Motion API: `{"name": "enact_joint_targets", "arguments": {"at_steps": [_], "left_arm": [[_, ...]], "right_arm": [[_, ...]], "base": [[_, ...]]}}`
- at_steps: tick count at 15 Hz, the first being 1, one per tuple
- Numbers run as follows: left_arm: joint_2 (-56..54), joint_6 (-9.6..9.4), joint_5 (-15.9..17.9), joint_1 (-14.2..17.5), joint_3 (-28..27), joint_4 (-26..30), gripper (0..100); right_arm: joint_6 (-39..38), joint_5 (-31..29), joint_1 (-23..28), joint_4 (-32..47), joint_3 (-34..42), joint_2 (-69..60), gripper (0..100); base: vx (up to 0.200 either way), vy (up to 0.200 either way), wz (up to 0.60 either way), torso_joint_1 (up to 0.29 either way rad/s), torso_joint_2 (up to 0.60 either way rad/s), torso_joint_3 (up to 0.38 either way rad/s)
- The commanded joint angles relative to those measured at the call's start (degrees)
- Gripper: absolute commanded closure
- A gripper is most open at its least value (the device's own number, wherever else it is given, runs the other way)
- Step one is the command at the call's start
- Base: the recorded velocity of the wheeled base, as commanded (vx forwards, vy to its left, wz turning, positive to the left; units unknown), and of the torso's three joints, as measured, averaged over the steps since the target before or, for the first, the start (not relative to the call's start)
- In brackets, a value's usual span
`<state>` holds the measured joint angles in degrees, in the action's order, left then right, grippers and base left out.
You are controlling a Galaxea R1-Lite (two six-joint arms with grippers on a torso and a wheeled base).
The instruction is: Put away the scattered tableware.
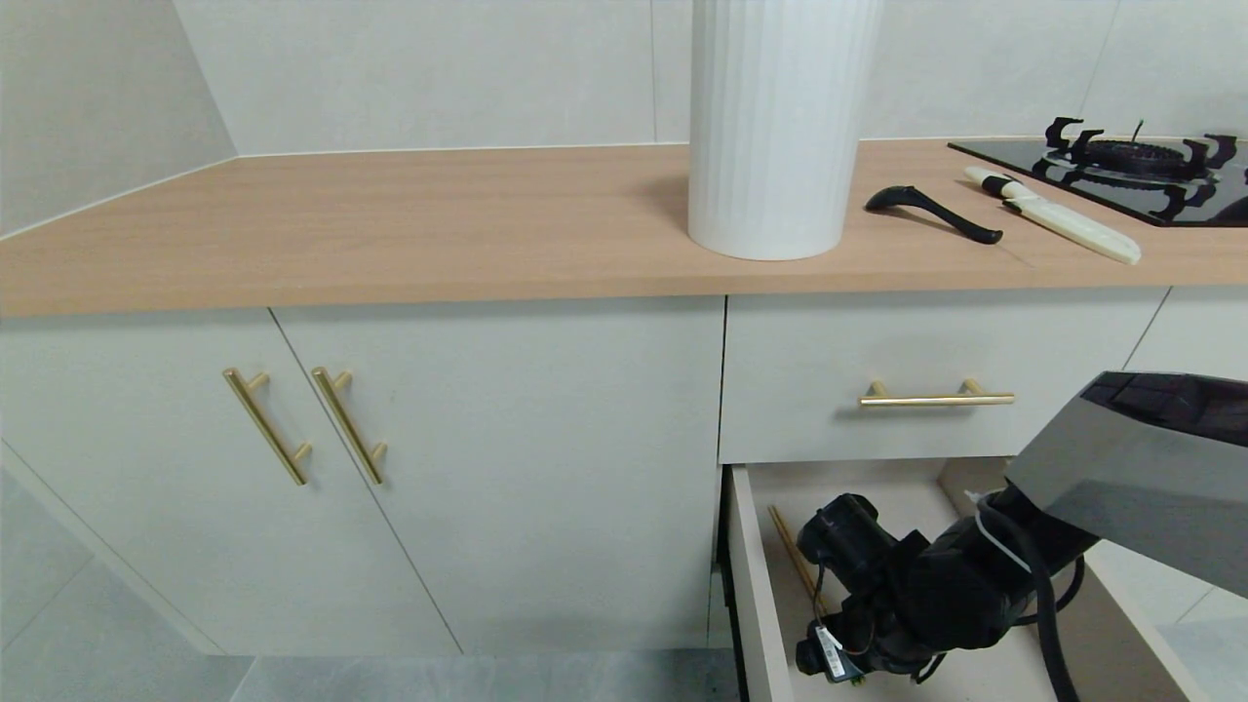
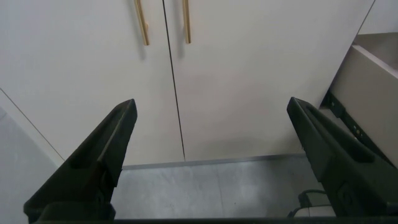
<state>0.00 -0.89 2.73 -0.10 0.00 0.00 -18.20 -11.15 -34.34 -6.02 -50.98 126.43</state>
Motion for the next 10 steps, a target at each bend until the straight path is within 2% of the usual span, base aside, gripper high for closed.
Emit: {"name": "enact_joint_targets", "arguments": {"at_steps": [1, 5, 6, 10], "left_arm": [[0.1, 0.01, 0.0, 0.0, 0.0, 0.0, 0], [0.1, 0.01, 0.0, 0.0, 0.0, 0.0, 0], [0.1, 0.01, 0.0, 0.0, 0.0, 0.0, 0], [0.1, 0.01, 0.0, 0.0, 0.0, 0.0, 0]], "right_arm": [[0.0, 0.0, 0.0, 0.0, 0.0, -1.1, 0], [-0.2, 0.1, 0.9, 0.7, 1.4, -9.3, 0], [0.3, 0.1, 1.5, 0.5, 3.3, -17.3, 0], [3.7, 0.1, 1.6, 0.7, 4.3, -32.8, 0]], "base": [[0.000, 0.000, 0.00, 0.000, 0.00, 0.000], [0.000, 0.000, 0.00, 0.000, 0.00, 0.000], [0.000, 0.000, 0.00, 0.000, 0.00, 0.000], [0.000, 0.000, 0.00, 0.000, 0.00, 0.000]]}}
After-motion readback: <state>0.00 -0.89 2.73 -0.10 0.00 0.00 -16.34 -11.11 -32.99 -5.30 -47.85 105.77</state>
